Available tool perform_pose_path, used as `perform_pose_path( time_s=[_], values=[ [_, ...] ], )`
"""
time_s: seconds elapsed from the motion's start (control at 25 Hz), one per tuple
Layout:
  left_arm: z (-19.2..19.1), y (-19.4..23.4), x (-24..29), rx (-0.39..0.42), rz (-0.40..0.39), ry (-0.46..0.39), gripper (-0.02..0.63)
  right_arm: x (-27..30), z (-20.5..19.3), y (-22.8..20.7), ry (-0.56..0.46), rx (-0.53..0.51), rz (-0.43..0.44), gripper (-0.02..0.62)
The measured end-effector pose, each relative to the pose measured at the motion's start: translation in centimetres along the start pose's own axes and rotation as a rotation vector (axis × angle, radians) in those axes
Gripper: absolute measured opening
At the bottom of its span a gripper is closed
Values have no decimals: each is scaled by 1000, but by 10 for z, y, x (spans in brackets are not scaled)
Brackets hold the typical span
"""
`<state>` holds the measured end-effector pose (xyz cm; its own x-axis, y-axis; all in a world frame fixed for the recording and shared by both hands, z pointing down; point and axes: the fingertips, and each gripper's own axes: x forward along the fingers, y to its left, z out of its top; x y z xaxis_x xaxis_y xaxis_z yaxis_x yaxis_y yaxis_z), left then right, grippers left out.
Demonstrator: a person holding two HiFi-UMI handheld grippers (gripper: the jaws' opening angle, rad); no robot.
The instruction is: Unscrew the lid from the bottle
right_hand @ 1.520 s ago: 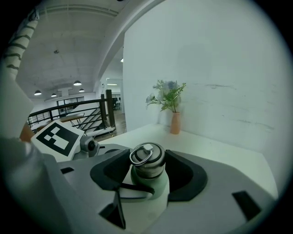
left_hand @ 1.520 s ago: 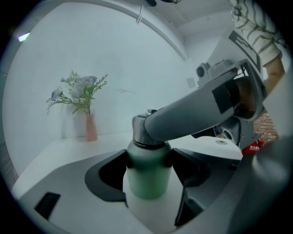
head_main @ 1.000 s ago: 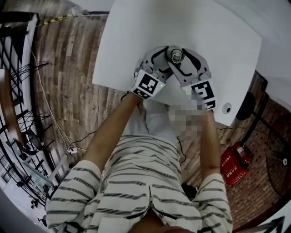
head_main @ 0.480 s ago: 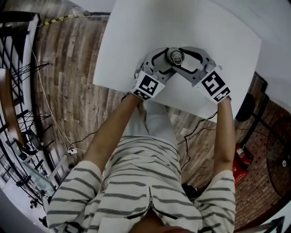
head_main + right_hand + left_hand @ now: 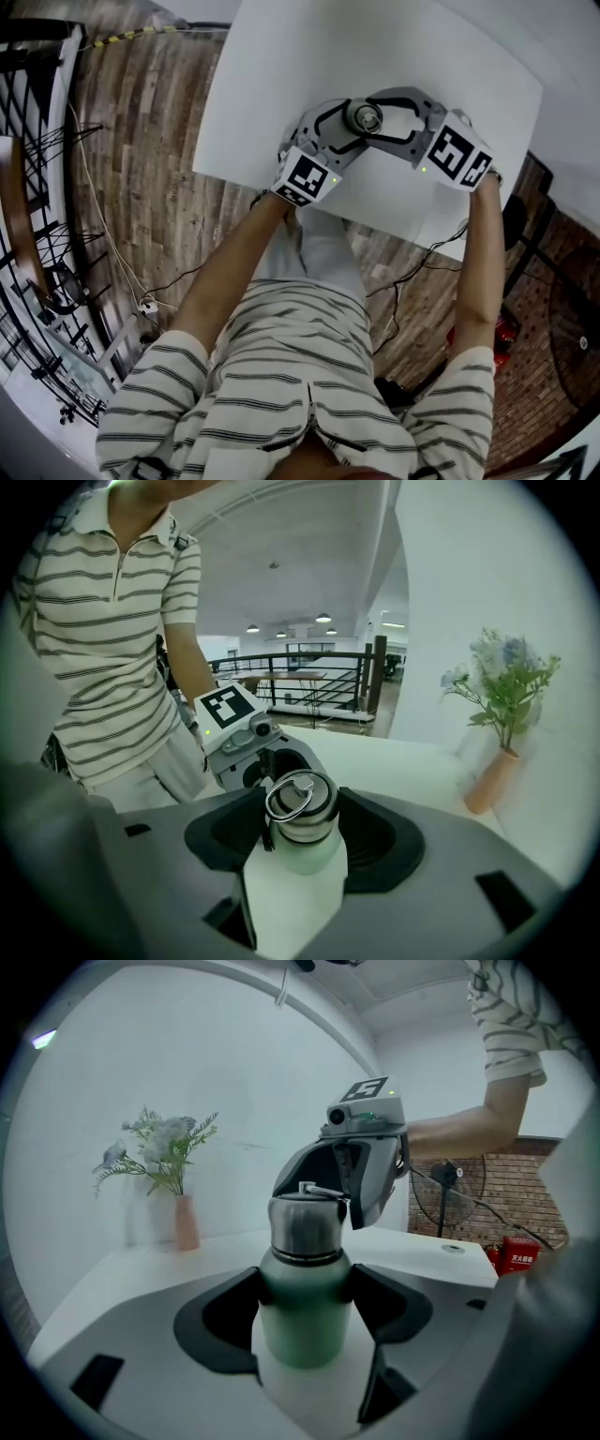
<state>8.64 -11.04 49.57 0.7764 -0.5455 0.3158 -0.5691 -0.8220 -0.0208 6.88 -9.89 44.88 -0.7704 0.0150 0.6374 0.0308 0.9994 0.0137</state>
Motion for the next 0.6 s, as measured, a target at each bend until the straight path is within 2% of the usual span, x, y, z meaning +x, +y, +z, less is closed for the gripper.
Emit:
perform_pose_path(
  time_s=[0.12, 0.24, 0.36, 0.44, 0.48, 0.6],
  values=[
    [-1, 0, 1, -2, 1, 0, 314, 1, 0, 1, 33, -35, 33, 255],
    [0, -1, 1, 0, 2, 1, 314, 0, 0, 2, 57, -53, 19, 256],
    [3, -1, 0, 1, 4, 1, 314, -2, 5, -1, 58, -23, -39, 264],
    [3, 0, -1, 2, 5, -1, 314, -3, 11, -1, 43, -2, -83, 330],
    [3, 1, -1, 2, 5, -1, 314, -3, 14, 0, 27, 4, -106, 340],
    [2, 0, -1, -1, 6, -1, 314, -2, 23, 1, -50, 35, -234, 349]
  ],
)
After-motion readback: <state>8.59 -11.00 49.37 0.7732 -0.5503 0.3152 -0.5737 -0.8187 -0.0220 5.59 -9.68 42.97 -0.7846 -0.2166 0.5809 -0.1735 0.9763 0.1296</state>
